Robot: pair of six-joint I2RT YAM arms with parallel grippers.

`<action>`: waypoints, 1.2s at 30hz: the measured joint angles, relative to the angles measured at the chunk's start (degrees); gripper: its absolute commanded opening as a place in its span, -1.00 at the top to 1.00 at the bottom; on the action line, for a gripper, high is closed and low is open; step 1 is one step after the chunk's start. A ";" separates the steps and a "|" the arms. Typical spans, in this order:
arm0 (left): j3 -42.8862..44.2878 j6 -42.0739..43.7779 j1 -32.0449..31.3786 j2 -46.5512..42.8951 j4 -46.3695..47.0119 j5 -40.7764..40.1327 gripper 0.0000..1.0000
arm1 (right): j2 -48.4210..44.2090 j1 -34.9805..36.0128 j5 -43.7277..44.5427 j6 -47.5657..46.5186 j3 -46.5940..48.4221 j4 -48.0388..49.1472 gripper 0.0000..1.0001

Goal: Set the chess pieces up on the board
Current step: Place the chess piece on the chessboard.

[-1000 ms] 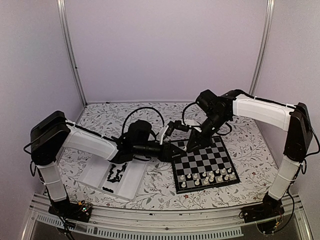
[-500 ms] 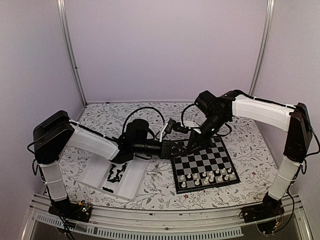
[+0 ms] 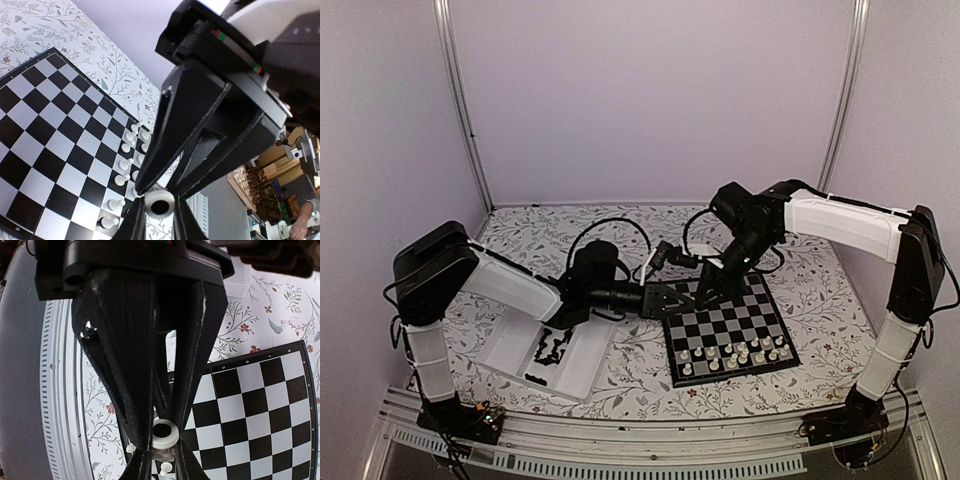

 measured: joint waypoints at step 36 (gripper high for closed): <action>1.11 15.76 -0.31 -0.42 13.16 -13.60 0.82 | 3.56 -18.08 -52.15 41.00 -10.62 21.49 -0.17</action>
